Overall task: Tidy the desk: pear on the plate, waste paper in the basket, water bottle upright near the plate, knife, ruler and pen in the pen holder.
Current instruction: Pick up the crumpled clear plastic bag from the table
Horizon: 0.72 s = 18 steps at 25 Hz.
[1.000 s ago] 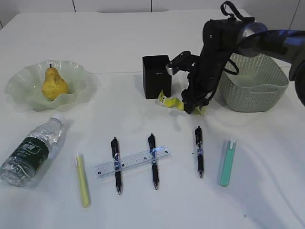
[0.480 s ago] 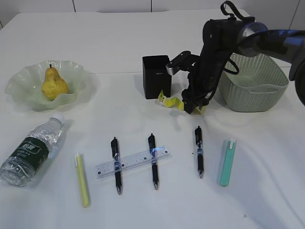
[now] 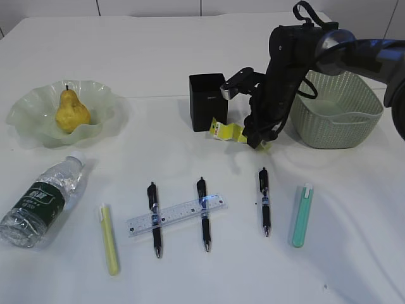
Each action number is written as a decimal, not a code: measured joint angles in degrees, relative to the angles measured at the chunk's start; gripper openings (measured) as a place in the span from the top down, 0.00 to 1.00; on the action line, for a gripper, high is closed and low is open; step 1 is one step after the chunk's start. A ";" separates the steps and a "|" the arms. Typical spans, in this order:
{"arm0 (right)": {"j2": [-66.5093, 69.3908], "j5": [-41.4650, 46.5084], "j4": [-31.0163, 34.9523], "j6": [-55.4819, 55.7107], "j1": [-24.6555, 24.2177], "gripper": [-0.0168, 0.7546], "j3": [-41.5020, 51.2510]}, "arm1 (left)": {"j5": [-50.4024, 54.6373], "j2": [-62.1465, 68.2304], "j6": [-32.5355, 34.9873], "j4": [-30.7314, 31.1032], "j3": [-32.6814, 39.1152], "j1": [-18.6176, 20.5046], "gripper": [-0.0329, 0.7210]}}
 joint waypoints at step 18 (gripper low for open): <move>0.00 5.40 0.00 0.00 0.00 0.52 -4.17 | 0.44 0.00 0.00 0.00 0.00 0.00 0.42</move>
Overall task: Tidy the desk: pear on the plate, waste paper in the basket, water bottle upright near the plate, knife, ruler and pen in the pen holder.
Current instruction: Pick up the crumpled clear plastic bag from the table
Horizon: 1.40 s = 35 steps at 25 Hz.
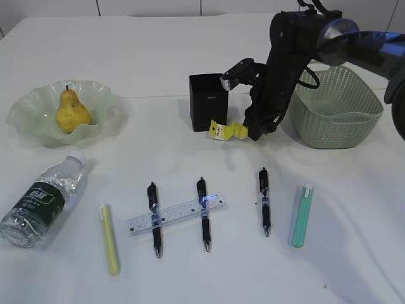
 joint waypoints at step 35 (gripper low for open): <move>-4.58 2.48 -4.36 2.90 0.00 0.52 -3.81 | 0.40 0.00 0.00 -0.21 0.00 0.00 0.42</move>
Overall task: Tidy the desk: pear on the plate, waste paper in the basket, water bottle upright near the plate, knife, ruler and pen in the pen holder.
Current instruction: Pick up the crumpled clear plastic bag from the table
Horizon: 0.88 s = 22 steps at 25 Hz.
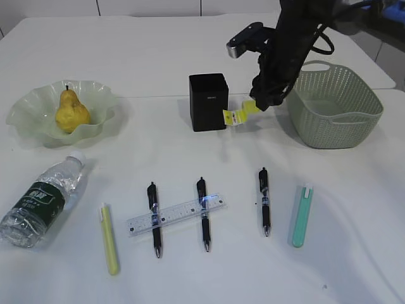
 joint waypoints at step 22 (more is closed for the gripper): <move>-5.84 0.54 -1.55 1.67 -4.89 0.52 0.00 | 0.00 0.00 0.00 0.00 0.00 0.00 0.42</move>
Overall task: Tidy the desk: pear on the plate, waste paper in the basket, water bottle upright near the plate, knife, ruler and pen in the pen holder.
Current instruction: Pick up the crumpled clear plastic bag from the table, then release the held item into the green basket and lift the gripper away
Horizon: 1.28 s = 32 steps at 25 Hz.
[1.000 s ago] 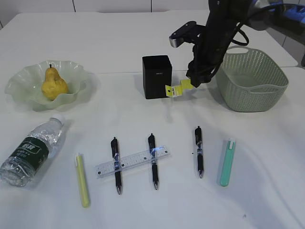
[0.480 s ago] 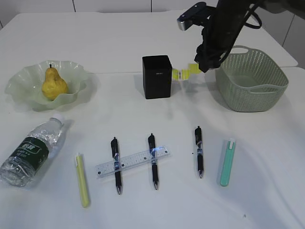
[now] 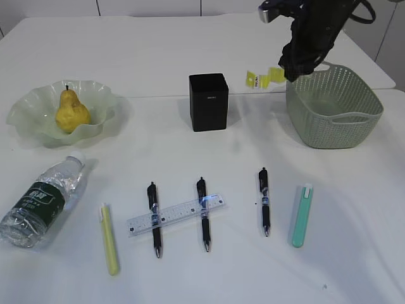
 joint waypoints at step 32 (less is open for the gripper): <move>-2.13 -1.44 -7.05 24.63 -8.46 0.52 0.00 | 0.30 0.00 0.00 0.00 0.00 0.00 0.42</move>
